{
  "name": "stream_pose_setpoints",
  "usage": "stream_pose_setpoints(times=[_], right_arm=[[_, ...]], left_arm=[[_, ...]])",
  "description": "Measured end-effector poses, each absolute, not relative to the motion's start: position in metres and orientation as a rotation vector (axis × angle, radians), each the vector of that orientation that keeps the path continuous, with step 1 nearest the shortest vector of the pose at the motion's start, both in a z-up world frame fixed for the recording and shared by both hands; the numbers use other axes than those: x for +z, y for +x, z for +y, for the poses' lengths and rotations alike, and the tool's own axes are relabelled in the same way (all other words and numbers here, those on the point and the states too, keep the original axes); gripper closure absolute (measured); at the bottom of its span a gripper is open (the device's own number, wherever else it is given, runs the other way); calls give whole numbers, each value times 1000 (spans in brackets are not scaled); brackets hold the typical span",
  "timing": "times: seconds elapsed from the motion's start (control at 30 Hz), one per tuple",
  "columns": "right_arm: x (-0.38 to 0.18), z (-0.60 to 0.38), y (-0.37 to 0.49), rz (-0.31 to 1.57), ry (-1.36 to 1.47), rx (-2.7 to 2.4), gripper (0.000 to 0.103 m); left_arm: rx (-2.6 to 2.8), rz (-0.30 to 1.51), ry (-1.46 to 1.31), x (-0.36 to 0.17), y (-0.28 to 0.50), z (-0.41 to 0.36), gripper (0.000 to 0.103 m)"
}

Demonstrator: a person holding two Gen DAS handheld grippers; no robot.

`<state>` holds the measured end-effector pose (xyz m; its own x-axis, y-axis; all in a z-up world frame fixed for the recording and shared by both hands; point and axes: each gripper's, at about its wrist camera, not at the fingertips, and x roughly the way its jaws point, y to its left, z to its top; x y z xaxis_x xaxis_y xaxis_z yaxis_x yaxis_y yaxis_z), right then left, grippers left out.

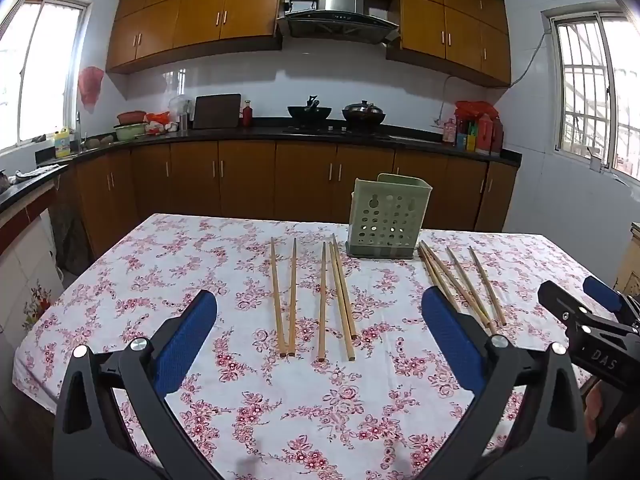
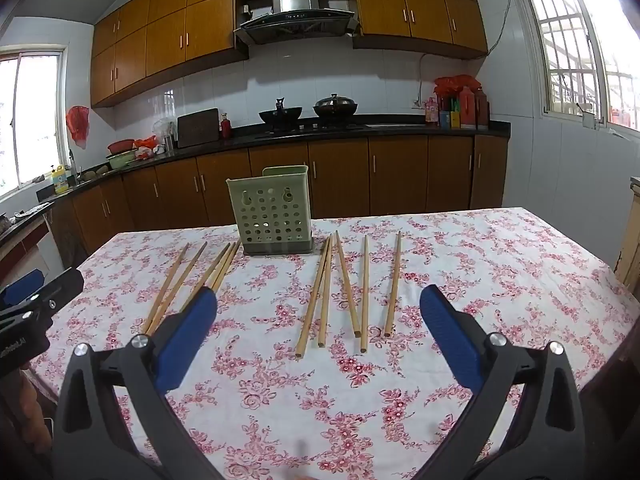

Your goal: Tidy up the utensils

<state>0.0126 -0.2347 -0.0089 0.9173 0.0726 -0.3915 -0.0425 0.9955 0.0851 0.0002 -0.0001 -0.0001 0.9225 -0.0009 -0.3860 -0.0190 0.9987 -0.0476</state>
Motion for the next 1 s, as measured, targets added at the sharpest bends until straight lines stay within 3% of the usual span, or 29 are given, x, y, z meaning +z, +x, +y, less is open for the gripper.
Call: stream_pose_setpoints(times=[1.0], right_arm=[[-8,-232,14,407,75,60,4]], left_arm=[[5,397,-59,1,1,-4,2]])
